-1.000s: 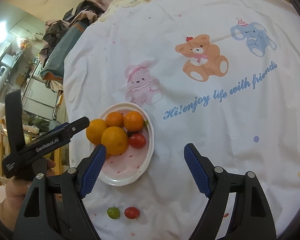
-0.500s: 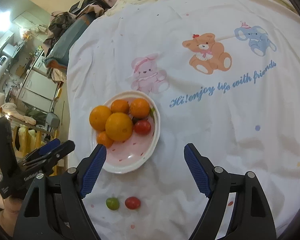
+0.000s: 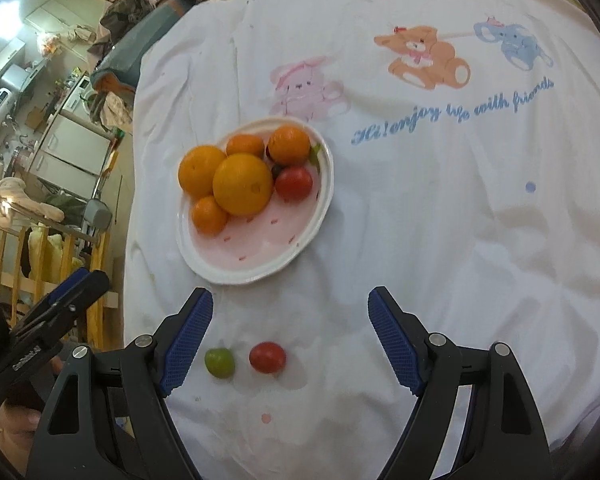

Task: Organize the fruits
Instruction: 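Grasp a red tomato with the right gripper while the left gripper grasps the green fruit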

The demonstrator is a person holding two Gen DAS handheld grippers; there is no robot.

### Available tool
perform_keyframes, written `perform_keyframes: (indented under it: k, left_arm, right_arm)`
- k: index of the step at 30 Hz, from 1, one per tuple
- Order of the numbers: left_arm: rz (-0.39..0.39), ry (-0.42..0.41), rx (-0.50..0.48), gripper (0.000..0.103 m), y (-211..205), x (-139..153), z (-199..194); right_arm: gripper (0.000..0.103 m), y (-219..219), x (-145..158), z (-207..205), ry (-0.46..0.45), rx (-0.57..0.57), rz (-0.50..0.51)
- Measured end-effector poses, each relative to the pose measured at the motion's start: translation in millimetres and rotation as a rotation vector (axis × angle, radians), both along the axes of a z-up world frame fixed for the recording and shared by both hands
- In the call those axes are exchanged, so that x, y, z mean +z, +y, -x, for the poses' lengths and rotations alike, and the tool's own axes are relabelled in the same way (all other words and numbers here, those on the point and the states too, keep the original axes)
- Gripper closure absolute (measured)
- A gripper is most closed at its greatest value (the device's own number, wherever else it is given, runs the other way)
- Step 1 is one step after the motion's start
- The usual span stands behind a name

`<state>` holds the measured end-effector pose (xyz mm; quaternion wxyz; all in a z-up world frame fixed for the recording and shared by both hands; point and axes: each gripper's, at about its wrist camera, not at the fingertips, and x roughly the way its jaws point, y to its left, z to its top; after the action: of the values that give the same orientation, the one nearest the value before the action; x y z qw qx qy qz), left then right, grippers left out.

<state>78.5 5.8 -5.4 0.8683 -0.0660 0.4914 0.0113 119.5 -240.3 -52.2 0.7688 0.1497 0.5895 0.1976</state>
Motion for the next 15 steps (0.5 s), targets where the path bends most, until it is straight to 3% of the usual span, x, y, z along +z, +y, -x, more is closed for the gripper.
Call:
perform_keyframes:
  k: [3,6,10,12,15]
  left_arm:
    - [-0.033,0.0,0.002,0.019,0.2,-3.8,3.2]
    - [-0.015,0.008,0.023,0.019,4.4,-5.1,3.5]
    - [0.005,0.027,0.03,0.019,7.2,-7.3,2.7]
    - [0.017,0.033,0.034,0.019,7.8,-8.2,2.7]
    - [0.031,0.039,0.043,0.019,9.1,-9.4,2.0]
  right_arm:
    - [0.02,5.9,-5.2,1.8,0.011,0.011,0.013]
    - [0.02,13.1,-15.7,1.3,0.044,0.028,0.02]
    - [0.02,31.2,-42.6,4.3,0.164,0.1,0.009]
    - [0.026,41.1,-53.5,9.8,0.203,0.144,0.023]
    - [0.044,52.4,-64.2,17.0,0.241,0.192,0.008]
